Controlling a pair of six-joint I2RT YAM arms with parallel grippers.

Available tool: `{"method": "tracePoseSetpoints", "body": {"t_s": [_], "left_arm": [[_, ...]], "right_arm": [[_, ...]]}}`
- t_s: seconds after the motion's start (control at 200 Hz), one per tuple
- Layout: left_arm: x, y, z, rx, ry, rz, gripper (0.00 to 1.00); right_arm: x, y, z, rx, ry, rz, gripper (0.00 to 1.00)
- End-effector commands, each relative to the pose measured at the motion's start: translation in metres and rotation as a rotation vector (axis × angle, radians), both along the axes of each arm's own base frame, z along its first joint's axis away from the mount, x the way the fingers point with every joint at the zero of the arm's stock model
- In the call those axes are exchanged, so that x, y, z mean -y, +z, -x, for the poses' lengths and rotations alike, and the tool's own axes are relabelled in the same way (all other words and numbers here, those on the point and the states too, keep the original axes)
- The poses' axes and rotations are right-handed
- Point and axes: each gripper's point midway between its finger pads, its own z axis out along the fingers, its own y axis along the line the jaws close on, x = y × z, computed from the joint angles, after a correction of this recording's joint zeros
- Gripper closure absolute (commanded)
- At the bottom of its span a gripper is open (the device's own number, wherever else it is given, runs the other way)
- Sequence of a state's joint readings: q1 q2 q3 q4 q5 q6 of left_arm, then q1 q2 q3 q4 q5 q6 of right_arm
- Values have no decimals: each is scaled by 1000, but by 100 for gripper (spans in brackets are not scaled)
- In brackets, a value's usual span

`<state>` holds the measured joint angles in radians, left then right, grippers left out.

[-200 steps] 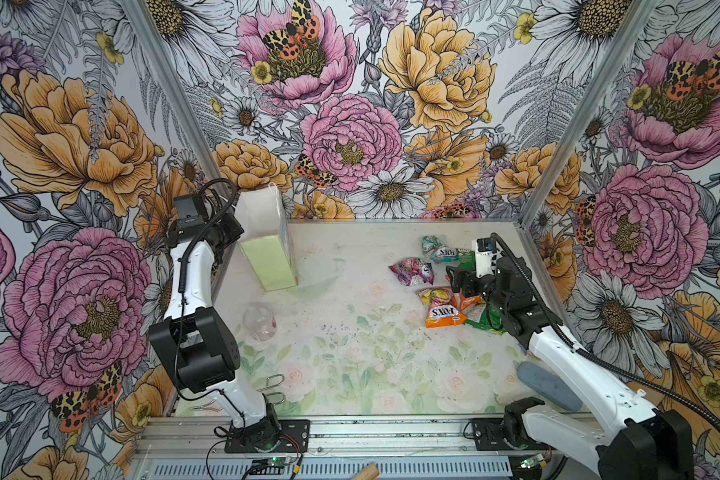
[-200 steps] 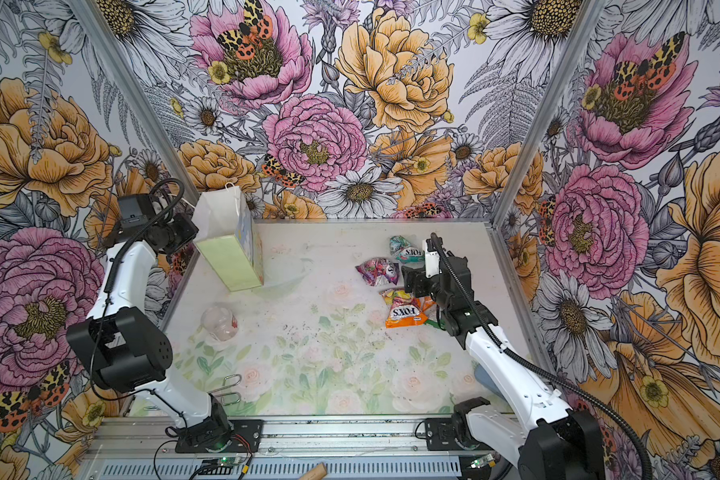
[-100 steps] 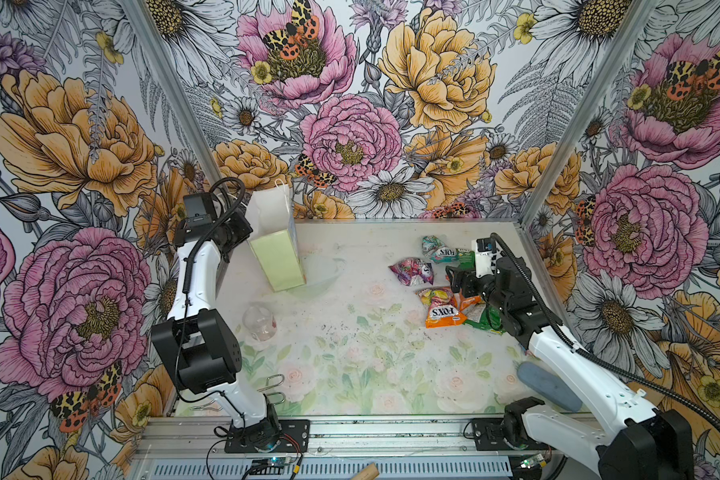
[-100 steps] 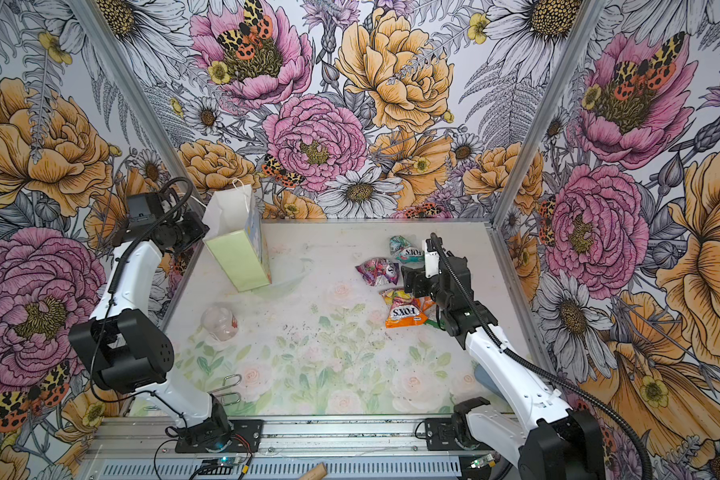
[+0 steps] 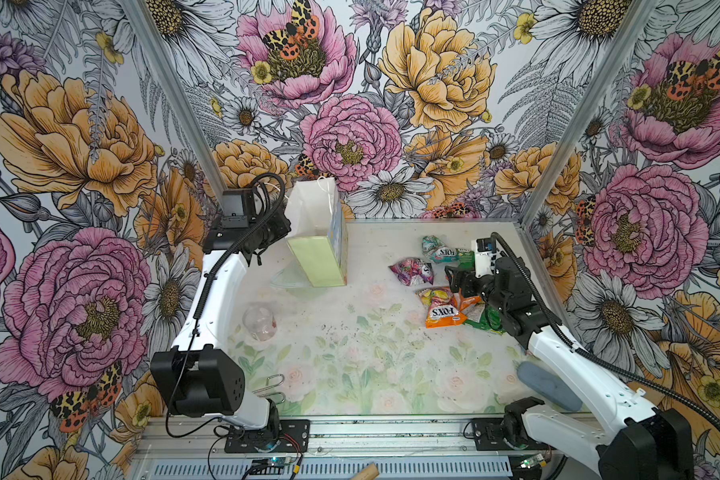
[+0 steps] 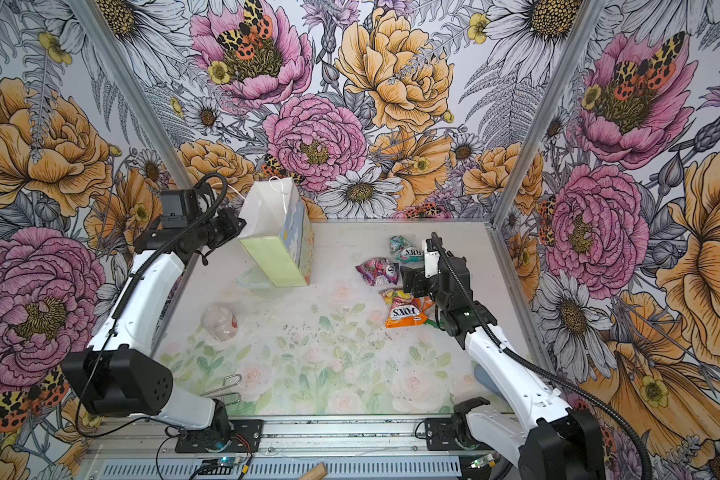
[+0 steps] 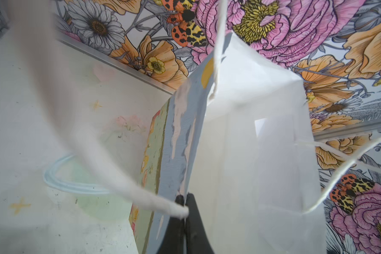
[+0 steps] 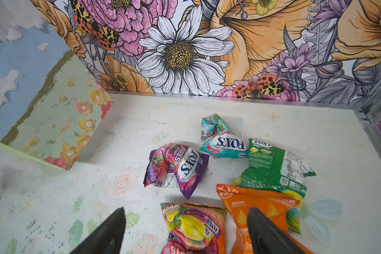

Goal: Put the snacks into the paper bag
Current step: 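Pull the paper bag toward table center with left gripper while right lowers, then grasp the yellow-pink FOX'S fruit candy bag with the right gripper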

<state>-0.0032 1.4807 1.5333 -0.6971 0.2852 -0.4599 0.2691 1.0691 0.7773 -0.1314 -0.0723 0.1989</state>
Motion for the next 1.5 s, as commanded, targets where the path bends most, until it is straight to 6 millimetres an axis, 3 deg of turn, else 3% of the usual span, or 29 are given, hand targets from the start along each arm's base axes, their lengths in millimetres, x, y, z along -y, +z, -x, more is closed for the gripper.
{"method": "tracePoseSetpoints", "body": {"t_s": [0.0,0.345,0.585,0.645,0.68,1.081,1.496], "left_arm": [[23,0,8,12,10,-5,100],[60,13,35,66,17,17,100],[77,-5,38,46,20,63,100],[83,-9,38,38,10,66,100],[87,-11,37,36,2,68,100],[121,-17,34,27,-45,69,100],[130,-16,37,38,-54,56,100]], "right_arm": [[-4,10,-4,9,-6,-30,12],[-7,12,-11,-119,-51,-105,8],[-4,3,-9,-265,-119,-139,8],[-3,-7,-7,-324,-136,-128,7],[-3,-13,-6,-357,-137,-121,0],[-14,-98,5,-659,-121,-86,0],[-23,-159,-6,-818,-128,-13,0]]}}
